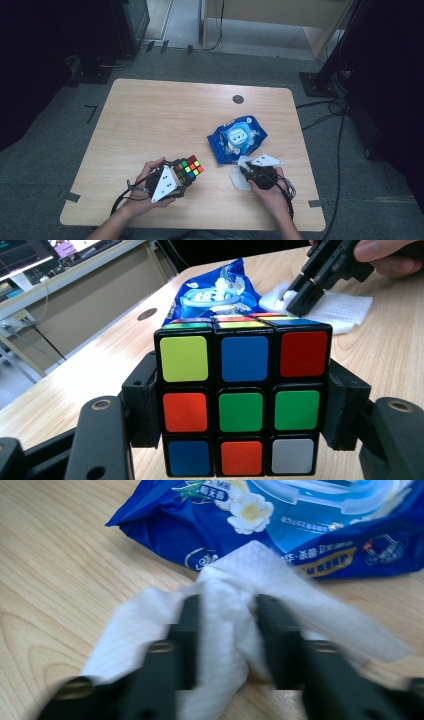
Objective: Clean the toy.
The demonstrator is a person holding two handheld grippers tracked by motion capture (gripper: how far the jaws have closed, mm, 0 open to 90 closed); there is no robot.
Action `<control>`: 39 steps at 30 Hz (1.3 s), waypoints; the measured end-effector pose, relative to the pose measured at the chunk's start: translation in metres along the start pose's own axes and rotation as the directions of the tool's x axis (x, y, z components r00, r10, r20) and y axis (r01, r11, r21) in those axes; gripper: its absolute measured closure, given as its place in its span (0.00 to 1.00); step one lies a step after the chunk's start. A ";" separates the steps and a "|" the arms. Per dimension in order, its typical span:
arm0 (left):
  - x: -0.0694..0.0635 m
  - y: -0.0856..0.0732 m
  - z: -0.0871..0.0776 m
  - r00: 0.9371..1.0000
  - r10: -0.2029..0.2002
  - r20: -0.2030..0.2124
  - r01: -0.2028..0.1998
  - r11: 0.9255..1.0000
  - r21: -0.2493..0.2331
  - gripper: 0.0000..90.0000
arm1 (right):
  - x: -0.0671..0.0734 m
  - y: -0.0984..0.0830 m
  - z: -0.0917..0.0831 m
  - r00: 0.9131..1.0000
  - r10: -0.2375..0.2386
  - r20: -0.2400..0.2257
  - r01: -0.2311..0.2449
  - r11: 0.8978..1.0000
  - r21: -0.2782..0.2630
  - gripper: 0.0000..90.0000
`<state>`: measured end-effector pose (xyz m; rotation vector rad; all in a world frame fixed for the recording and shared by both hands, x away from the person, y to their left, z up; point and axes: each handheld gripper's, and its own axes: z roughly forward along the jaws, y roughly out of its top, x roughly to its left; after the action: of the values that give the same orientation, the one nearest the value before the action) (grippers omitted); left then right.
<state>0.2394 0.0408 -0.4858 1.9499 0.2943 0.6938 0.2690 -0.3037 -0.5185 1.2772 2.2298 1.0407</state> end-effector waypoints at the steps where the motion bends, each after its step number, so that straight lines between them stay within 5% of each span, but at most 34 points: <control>1: 0.000 0.000 0.000 1.000 -0.004 0.001 0.004 1.000 -0.003 0.38 | 0.000 0.000 -0.001 1.000 0.006 -0.004 -0.006 1.000 0.003 0.90; 5: -0.002 0.001 0.001 1.000 -0.002 0.007 0.002 1.000 0.001 0.38 | 0.010 0.008 -0.013 0.998 -0.019 -0.055 0.015 0.997 -0.082 0.93; 8: -0.005 0.001 0.003 1.000 0.002 0.017 -0.002 1.000 0.001 0.38 | 0.030 0.024 -0.034 0.992 -0.029 -0.120 0.003 0.978 -0.207 0.94; 14: -0.018 0.009 0.006 0.998 0.023 0.053 -0.022 1.000 -0.012 0.38 | 0.095 0.053 -0.067 0.943 -0.193 -0.271 0.065 0.906 -0.417 0.94; 16: -0.022 0.012 0.007 0.998 0.027 0.064 -0.026 0.999 -0.020 0.38 | 0.112 0.058 -0.068 0.927 -0.219 -0.304 0.066 0.895 -0.441 0.94; 18: -0.025 0.014 0.006 0.997 0.030 0.073 -0.027 0.999 -0.030 0.38 | 0.122 0.060 -0.063 0.917 -0.230 -0.326 0.069 0.896 -0.439 0.93; 21: -0.027 0.018 0.004 0.996 0.026 0.086 -0.022 0.999 -0.049 0.38 | 0.127 0.058 -0.050 0.925 -0.227 -0.306 0.082 0.902 -0.423 0.93; 24: -0.026 0.018 0.003 0.997 0.022 0.075 -0.019 0.999 -0.047 0.38 | 0.119 0.053 -0.042 0.938 -0.177 -0.299 0.037 0.907 -0.420 0.93; 29: -0.018 0.015 0.001 0.998 -0.019 0.066 0.022 0.998 -0.052 0.38 | 0.096 0.047 -0.033 0.982 -0.119 -0.150 0.060 0.935 -0.350 0.93; 31: -0.016 0.014 0.001 0.998 -0.019 0.059 0.022 0.999 -0.048 0.38 | 0.087 0.044 -0.032 0.989 -0.077 -0.128 0.029 0.940 -0.341 0.93; 35: -0.016 0.012 0.003 0.998 -0.027 0.058 0.029 0.999 -0.037 0.38 | 0.090 0.050 -0.047 0.981 -0.068 -0.184 -0.012 0.915 -0.404 0.93; 37: -0.018 0.013 0.005 0.998 -0.026 0.064 0.029 0.999 -0.041 0.38 | 0.101 0.053 -0.054 0.961 -0.116 -0.251 -0.009 0.896 -0.445 0.93; 39: -0.020 0.015 0.005 0.997 -0.023 0.069 0.026 0.999 -0.044 0.38 | 0.113 0.056 -0.057 0.942 -0.164 -0.293 0.013 0.890 -0.455 0.93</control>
<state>0.2248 0.0204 -0.4811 1.9199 0.2574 0.6110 0.2067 -0.2130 -0.4344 0.8390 2.0601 1.7099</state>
